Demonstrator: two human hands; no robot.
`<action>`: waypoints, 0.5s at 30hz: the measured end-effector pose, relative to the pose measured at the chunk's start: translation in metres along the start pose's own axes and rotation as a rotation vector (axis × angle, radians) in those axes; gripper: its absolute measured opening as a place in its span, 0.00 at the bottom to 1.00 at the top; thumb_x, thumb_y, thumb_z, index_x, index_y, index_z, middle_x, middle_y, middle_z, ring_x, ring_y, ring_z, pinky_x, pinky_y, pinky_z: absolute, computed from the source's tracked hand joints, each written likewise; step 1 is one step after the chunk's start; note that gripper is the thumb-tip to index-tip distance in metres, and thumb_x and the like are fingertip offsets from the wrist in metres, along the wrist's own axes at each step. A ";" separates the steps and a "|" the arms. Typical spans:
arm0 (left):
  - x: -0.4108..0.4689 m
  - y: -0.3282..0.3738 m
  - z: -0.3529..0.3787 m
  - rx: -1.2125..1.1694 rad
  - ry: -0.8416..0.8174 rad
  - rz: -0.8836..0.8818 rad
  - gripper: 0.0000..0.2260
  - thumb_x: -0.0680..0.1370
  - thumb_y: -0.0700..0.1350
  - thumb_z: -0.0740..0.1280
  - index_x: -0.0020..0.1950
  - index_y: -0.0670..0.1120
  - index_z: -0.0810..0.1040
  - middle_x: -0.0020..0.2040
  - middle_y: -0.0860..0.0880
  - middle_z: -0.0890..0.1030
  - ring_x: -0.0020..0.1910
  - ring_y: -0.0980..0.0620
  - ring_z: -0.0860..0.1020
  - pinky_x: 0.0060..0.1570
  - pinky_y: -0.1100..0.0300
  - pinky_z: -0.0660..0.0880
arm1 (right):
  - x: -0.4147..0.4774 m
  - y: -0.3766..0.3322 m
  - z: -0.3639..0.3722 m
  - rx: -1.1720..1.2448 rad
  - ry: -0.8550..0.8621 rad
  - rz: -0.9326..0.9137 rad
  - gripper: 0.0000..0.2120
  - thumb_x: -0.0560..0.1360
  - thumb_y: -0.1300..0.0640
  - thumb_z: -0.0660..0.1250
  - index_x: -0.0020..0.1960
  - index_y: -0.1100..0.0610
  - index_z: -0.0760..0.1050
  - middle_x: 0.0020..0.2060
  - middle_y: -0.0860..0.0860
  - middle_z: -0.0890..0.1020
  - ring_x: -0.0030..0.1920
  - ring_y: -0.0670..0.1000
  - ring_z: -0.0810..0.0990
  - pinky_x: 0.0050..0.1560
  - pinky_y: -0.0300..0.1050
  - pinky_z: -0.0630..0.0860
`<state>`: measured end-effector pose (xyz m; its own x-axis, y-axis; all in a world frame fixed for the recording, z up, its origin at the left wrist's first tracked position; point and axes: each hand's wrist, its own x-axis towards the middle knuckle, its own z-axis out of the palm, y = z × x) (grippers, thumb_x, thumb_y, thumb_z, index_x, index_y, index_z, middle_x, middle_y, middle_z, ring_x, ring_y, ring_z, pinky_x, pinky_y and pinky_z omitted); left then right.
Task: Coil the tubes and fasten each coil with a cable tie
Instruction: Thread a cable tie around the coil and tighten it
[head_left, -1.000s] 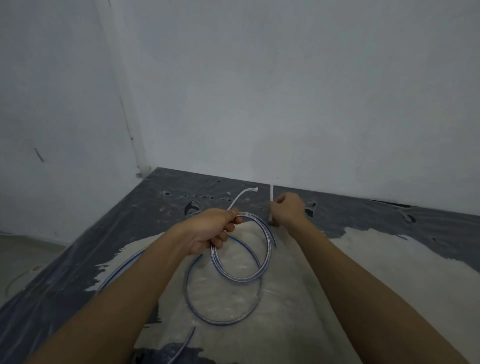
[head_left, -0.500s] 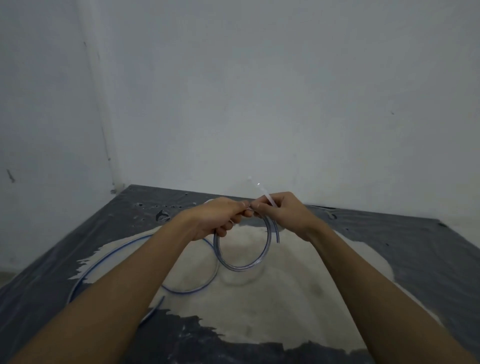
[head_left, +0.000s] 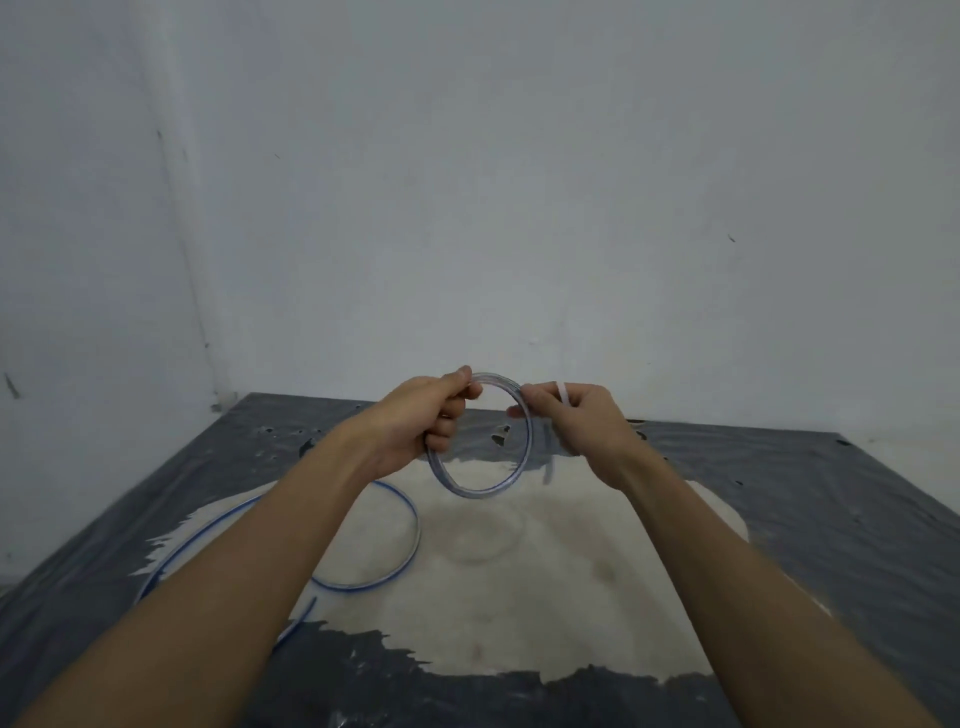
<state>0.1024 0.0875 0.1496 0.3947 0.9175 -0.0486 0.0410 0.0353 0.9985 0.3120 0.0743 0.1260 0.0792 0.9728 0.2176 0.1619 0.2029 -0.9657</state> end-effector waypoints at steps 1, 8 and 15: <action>0.002 0.000 0.001 -0.023 0.026 0.010 0.14 0.82 0.54 0.58 0.47 0.46 0.76 0.30 0.54 0.59 0.25 0.57 0.57 0.22 0.65 0.56 | -0.001 0.001 0.003 0.011 -0.040 0.027 0.12 0.79 0.51 0.69 0.51 0.59 0.85 0.44 0.54 0.88 0.23 0.42 0.73 0.25 0.33 0.66; 0.007 -0.004 -0.002 -0.063 0.152 0.045 0.17 0.82 0.54 0.59 0.51 0.43 0.80 0.28 0.55 0.60 0.25 0.57 0.56 0.23 0.65 0.54 | -0.001 0.009 0.002 0.058 -0.267 0.110 0.10 0.80 0.53 0.67 0.54 0.58 0.83 0.48 0.56 0.87 0.25 0.47 0.57 0.23 0.38 0.56; 0.007 -0.005 -0.001 -0.198 0.094 -0.014 0.16 0.81 0.55 0.62 0.52 0.44 0.81 0.29 0.55 0.62 0.25 0.57 0.60 0.25 0.65 0.67 | 0.006 0.010 0.003 0.042 -0.077 0.078 0.08 0.78 0.55 0.70 0.49 0.59 0.85 0.45 0.58 0.87 0.22 0.44 0.61 0.22 0.36 0.59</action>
<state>0.1037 0.0945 0.1442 0.3078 0.9489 -0.0694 -0.1386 0.1169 0.9834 0.3117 0.0829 0.1169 0.0142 0.9911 0.1321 0.1169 0.1295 -0.9847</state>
